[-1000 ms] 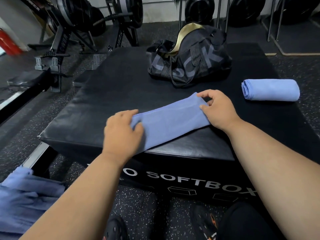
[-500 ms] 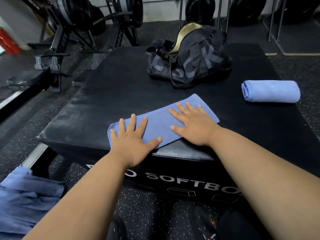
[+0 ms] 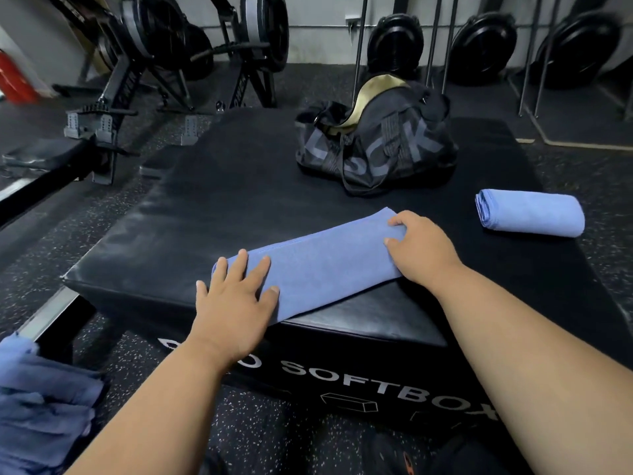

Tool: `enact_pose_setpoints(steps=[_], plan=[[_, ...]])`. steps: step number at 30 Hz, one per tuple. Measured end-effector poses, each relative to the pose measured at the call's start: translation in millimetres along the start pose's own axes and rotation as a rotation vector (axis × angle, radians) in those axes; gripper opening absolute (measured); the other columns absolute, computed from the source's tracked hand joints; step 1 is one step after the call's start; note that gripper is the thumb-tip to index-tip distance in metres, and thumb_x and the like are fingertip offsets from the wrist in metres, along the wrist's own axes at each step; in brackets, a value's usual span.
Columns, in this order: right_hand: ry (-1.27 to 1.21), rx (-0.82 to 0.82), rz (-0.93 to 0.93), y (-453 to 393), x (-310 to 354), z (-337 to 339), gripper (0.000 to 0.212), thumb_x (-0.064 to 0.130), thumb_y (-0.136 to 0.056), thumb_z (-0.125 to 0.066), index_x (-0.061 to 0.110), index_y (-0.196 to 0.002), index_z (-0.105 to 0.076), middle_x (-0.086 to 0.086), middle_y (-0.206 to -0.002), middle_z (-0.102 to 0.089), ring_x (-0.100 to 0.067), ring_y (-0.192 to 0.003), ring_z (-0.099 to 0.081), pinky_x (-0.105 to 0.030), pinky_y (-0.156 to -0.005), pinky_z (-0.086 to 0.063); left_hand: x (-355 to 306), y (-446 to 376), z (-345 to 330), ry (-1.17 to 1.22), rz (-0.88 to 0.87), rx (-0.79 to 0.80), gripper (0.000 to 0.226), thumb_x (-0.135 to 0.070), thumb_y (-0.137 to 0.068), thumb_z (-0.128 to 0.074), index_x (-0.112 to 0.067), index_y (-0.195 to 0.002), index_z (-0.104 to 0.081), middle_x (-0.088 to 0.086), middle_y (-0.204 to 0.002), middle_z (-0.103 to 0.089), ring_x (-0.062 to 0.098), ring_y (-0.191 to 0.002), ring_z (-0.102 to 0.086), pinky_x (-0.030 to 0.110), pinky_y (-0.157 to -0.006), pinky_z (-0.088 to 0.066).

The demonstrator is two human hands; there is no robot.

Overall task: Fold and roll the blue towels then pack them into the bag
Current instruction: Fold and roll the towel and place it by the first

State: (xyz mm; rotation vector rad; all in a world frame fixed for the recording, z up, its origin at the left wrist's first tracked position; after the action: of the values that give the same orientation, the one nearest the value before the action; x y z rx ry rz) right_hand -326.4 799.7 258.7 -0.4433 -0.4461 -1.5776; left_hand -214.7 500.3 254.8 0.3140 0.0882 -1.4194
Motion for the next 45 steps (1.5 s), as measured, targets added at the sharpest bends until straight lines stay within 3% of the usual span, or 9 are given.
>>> enact_pose_setpoints(steps=[3,8,12,14,16,19,30,38,45], plan=[[-0.035,-0.006,0.077,-20,4,0,0.031,0.015,-0.094,-0.064,0.028,-0.122,-0.064,-0.002,-0.122,-0.063,-0.027,-0.110,-0.060,-0.036,-0.088,-0.046,-3,1,-3,-0.009,-0.014,-0.038,0.061,-0.056,-0.106,-0.026,-0.042,-0.165,-0.016,-0.004,-0.176,0.001,0.028,-0.161,0.007,0.061,-0.127,-0.006],[0.525,-0.210,0.245,-56,14,1,0.031,0.013,-0.090,-0.067,0.024,-0.119,-0.071,-0.009,-0.105,-0.059,-0.035,-0.095,-0.055,-0.041,-0.080,-0.038,-25,-16,-3,0.005,-0.029,0.007,0.069,-0.065,-0.104,-0.023,-0.038,-0.166,-0.012,-0.002,-0.176,0.007,0.029,-0.161,0.012,0.061,-0.128,-0.003],[0.426,-0.283,0.382,-55,35,-3,0.039,0.035,-0.089,-0.070,0.023,-0.127,-0.076,-0.016,-0.136,-0.062,-0.041,-0.111,-0.061,-0.047,-0.092,-0.046,-30,-28,5,0.089,-0.030,0.055,0.077,-0.072,-0.099,-0.032,-0.037,-0.166,-0.017,-0.002,-0.176,0.006,0.029,-0.161,0.015,0.058,-0.128,-0.001],[0.247,-0.035,0.358,-39,48,-20,0.057,0.051,-0.097,-0.059,0.027,-0.148,-0.060,-0.011,-0.159,-0.048,-0.033,-0.140,-0.050,-0.047,-0.116,-0.039,-25,-28,6,0.046,-0.056,0.079,0.082,-0.073,-0.098,-0.036,-0.038,-0.167,-0.010,-0.003,-0.176,0.012,0.029,-0.160,0.018,0.056,-0.129,0.001],[0.275,0.224,0.324,-21,51,-44,0.076,0.069,-0.099,-0.044,0.033,-0.165,-0.031,-0.006,-0.174,-0.020,-0.027,-0.161,-0.017,-0.049,-0.130,-0.013,-17,-23,3,0.032,-0.075,0.090,0.085,-0.071,-0.098,-0.037,-0.036,-0.168,-0.003,-0.004,-0.175,0.017,0.030,-0.160,0.021,0.054,-0.130,0.003],[0.391,0.226,0.363,-9,50,-54,0.084,0.078,-0.098,-0.030,0.037,-0.168,-0.011,-0.004,-0.177,0.001,-0.026,-0.163,0.006,-0.051,-0.131,0.003,0,-15,0,0.050,-0.075,0.083,0.087,-0.070,-0.098,-0.038,-0.036,-0.168,0.001,-0.005,-0.174,0.021,0.030,-0.159,0.022,0.050,-0.130,0.005],[0.392,0.274,0.460,39,67,-63,0.101,0.098,-0.077,-0.023,0.051,-0.165,-0.005,0.003,-0.177,0.007,-0.029,-0.162,0.012,-0.059,-0.128,0.007,21,0,-5,0.107,-0.065,0.047,0.108,-0.077,-0.071,-0.019,-0.034,-0.168,0.002,-0.009,-0.174,0.020,0.021,-0.160,0.020,0.045,-0.129,0.008],[0.398,0.227,0.218,-40,15,-14,0.114,0.105,-0.069,-0.022,0.046,-0.166,-0.010,0.003,-0.177,0.002,-0.022,-0.163,0.006,-0.054,-0.131,0.000,23,-3,-8,0.080,-0.070,0.020,0.103,-0.076,-0.077,-0.026,-0.034,-0.168,-0.002,-0.008,-0.175,0.016,0.020,-0.161,0.016,0.046,-0.130,0.006],[0.357,0.210,0.169,-69,5,-13,0.099,0.096,-0.083,-0.032,0.046,-0.166,-0.010,0.003,-0.177,-0.001,-0.022,-0.163,0.001,-0.053,-0.131,-0.002,27,-5,-14,0.104,-0.067,0.010,0.109,-0.081,-0.071,-0.022,-0.036,-0.168,0.000,-0.011,-0.174,0.019,0.019,-0.160,0.019,0.045,-0.129,0.009]])
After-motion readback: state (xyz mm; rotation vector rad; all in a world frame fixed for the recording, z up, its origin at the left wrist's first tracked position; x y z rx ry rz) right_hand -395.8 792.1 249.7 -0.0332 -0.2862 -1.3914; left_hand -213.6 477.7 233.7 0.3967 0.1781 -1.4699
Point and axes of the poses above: each hand's wrist, its own y-axis away from the middle knuckle, its own z-axis out of the back of the hand, x = y × z, the point moved 1 cm from there along -y, towards the middle knuckle
